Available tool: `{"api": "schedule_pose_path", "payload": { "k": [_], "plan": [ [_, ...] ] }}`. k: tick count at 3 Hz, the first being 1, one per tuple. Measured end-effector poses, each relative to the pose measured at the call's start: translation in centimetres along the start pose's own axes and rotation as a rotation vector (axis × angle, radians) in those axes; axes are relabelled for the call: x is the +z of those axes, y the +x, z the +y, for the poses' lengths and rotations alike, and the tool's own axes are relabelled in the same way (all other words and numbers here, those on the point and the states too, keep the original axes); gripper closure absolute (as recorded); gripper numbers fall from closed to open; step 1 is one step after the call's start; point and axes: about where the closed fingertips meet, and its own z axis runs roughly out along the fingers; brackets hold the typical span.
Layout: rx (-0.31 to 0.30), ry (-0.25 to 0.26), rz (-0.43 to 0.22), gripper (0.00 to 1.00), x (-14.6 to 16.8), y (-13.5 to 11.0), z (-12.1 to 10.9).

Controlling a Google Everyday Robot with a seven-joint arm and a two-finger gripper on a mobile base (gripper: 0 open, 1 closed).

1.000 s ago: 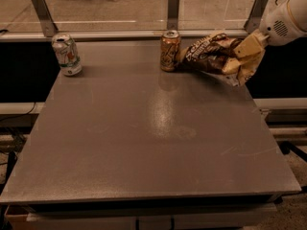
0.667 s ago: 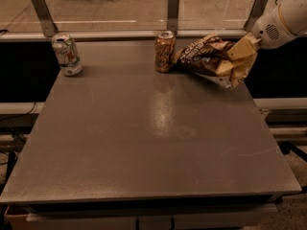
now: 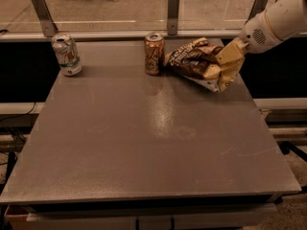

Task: Move brown chip bag near orange can

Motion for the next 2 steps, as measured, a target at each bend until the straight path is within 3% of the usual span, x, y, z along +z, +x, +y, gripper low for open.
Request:
{"api": "schedule_pose_path", "payload": {
  "k": [2],
  "plan": [
    [-0.01, -0.045, 0.004, 0.13, 1.22, -0.2, 1.61]
  ]
}}
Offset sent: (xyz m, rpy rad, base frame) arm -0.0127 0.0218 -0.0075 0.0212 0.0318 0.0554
